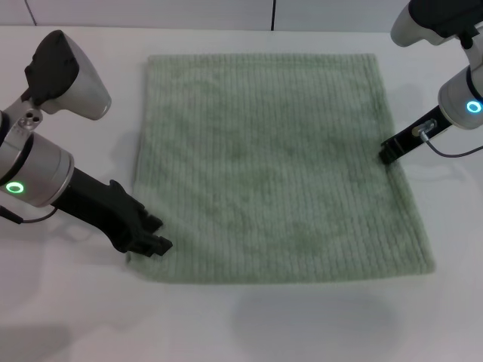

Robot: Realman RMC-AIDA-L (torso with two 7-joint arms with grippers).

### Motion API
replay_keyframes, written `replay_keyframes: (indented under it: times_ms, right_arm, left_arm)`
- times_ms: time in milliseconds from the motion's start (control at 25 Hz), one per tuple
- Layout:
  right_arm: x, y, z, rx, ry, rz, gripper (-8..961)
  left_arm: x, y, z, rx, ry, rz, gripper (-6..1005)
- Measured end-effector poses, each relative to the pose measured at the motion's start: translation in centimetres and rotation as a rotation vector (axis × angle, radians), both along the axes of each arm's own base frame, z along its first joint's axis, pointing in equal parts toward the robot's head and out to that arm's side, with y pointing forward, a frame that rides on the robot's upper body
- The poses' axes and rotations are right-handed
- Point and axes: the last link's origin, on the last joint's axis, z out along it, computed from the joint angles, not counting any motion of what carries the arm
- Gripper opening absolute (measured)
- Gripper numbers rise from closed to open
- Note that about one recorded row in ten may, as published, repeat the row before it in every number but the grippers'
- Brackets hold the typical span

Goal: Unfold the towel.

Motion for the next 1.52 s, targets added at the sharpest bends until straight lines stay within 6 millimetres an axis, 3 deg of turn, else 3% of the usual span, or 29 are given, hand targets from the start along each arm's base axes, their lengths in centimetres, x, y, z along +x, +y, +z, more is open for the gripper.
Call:
replay_keyframes:
  times_ms: [320, 640, 960, 1160, 1520]
  right_arm:
    - [-0.1, 0.0, -0.1, -0.002, -0.001, 0.004, 55]
    - [-0.5, 0.2, -0.1, -0.004, -0.003, 0.013, 63]
    - [-1.7, 1.3, 1.3, 0.061, -0.079, 0.054, 72]
    - [-3.2, 1.9, 3.0, 0.147, -0.13, 0.164, 77]
    - [-4.4, 1.5, 3.7, 0.43, -0.17, 0.507, 87]
  left_arm:
    - [0.2, 1.3, 2.3, 0.132, -0.089, -0.043, 453]
    - [-0.3, 3.3, 3.5, 0.31, -0.151, -0.066, 459]
    - [-1.5, 4.9, 2.9, 0.46, -0.235, -0.065, 460]
    - [-2.1, 6.2, 3.1, 0.586, -0.296, -0.057, 461]
    - [-2.8, 8.1, 3.6, 0.859, -0.486, 0.03, 461]
